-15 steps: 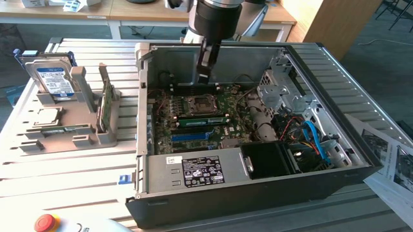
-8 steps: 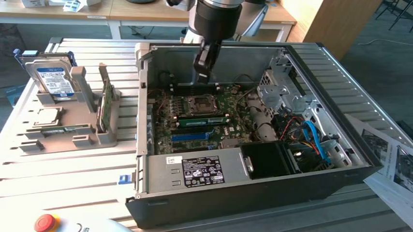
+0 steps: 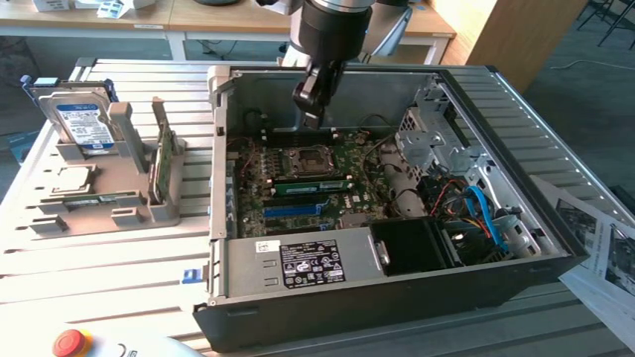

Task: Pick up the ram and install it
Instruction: 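Press down the ram until it locks into place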

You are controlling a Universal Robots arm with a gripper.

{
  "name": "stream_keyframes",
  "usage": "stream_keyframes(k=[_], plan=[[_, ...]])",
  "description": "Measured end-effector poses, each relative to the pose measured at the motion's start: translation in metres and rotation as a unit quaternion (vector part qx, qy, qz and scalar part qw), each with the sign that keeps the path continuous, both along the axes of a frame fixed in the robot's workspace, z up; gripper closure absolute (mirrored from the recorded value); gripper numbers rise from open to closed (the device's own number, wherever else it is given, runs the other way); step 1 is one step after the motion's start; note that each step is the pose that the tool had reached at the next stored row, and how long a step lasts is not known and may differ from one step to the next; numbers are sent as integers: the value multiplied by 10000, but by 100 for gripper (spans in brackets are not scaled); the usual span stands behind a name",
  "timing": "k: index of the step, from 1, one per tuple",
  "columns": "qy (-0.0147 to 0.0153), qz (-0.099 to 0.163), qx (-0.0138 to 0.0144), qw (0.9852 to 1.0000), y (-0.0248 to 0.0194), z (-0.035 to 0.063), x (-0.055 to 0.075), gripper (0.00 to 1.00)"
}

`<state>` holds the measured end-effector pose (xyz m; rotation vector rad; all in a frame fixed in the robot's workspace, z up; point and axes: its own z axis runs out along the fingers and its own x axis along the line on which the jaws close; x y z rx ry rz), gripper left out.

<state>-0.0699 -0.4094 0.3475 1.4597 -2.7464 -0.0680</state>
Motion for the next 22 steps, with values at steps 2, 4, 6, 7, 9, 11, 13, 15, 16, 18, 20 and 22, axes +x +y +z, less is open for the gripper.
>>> stream_keyframes(k=[2,4,6,7,9,11,13,15,16,18,20,22], plan=[[0,-103,-30,9999,0,0,0,89],[0,-209,-55,9998,0,0,0,89],[0,-319,-75,9995,0,0,0,89],[1,-379,-83,9992,0,1,0,89],[1,-493,-95,9987,0,0,0,89],[2,-616,-107,9980,0,0,0,89],[2,-729,-119,9973,0,0,0,89],[2,-840,-133,9964,0,0,0,89],[3,-897,-139,9959,0,0,0,89],[3,-1016,-152,9947,0,0,0,89],[4,-1131,-165,9935,0,0,0,89],[4,-1244,-178,9921,0,0,0,89]])
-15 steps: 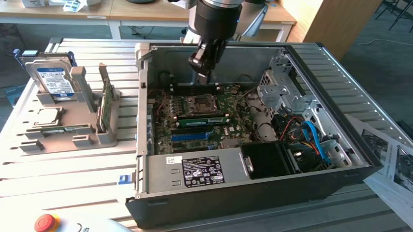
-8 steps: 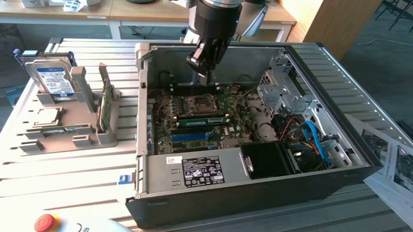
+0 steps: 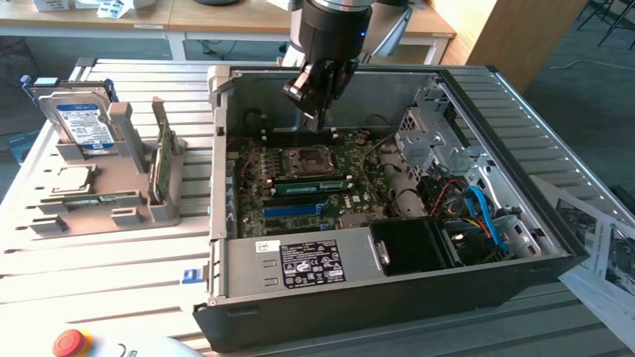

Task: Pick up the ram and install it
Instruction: 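Press down the ram until it locks into place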

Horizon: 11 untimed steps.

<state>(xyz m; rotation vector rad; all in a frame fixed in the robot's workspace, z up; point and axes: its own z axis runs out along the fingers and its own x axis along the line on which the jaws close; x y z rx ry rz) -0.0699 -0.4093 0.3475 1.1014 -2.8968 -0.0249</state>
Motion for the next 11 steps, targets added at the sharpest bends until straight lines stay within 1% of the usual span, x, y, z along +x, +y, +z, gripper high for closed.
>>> stream_keyframes(k=[4,8,11], plan=[[0,-228,-31,9997,0,0,0,89],[0,-450,-65,9990,0,0,0,89],[-1,-598,-102,9982,0,0,0,89]])
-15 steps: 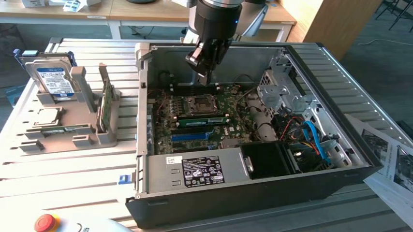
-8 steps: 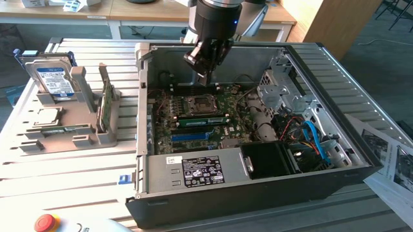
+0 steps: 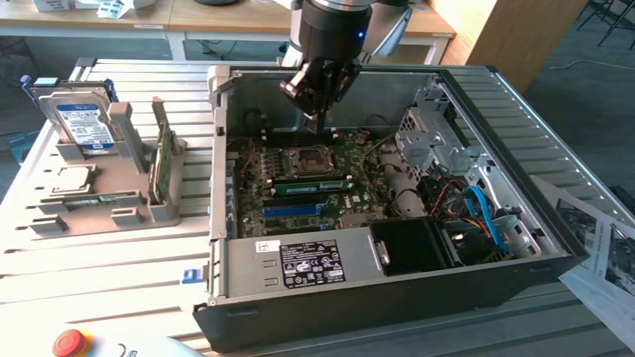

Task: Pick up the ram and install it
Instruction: 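Press down the ram until it locks into place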

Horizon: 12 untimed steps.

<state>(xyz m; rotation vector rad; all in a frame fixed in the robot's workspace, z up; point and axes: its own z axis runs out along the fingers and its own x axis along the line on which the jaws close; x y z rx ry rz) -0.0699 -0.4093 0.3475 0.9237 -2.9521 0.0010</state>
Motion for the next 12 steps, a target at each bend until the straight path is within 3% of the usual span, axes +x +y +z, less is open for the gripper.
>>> stream_keyframes(k=[5,12], plan=[[0,-269,-59,9996,0,0,0,89],[1,-662,-108,9977,0,0,0,89]])
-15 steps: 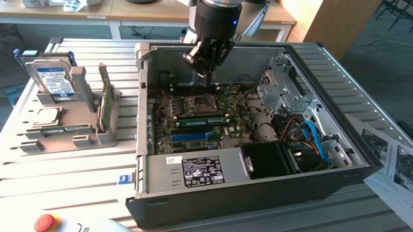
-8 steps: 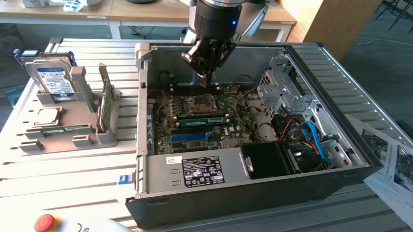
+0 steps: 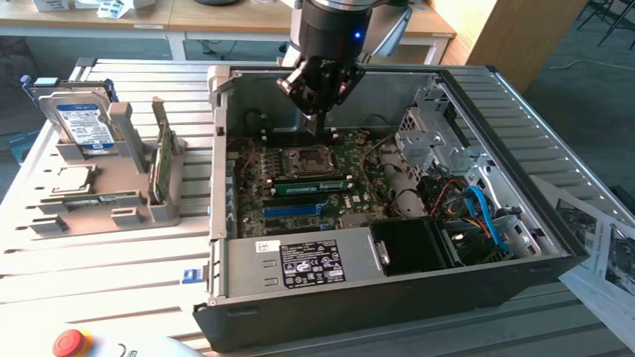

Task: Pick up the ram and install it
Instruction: 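Press down the ram until it locks into place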

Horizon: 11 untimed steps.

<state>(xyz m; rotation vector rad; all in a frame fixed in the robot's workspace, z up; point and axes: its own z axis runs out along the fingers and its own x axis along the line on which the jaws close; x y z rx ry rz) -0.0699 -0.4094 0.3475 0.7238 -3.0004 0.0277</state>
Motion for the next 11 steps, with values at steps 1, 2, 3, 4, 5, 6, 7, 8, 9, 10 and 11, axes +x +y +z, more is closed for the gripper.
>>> stream_keyframes(k=[1,2,3,4,5,6,7,8,9,10,11], plan=[[0,-59,-4,10000,0,0,0,89],[0,-117,-8,9999,0,0,0,89],[0,-181,-12,9998,0,0,-1,89],[0,-239,-16,9997,0,0,-1,89],[0,-298,-18,9996,0,0,0,89],[0,-358,-21,9994,0,0,0,89],[0,-416,-23,9991,0,0,0,89],[1,-476,-25,9989,1,0,0,89],[1,-543,-26,9985,1,0,0,89],[0,-605,-28,9982,1,0,0,89],[0,-667,-29,9978,0,-1,0,89]])
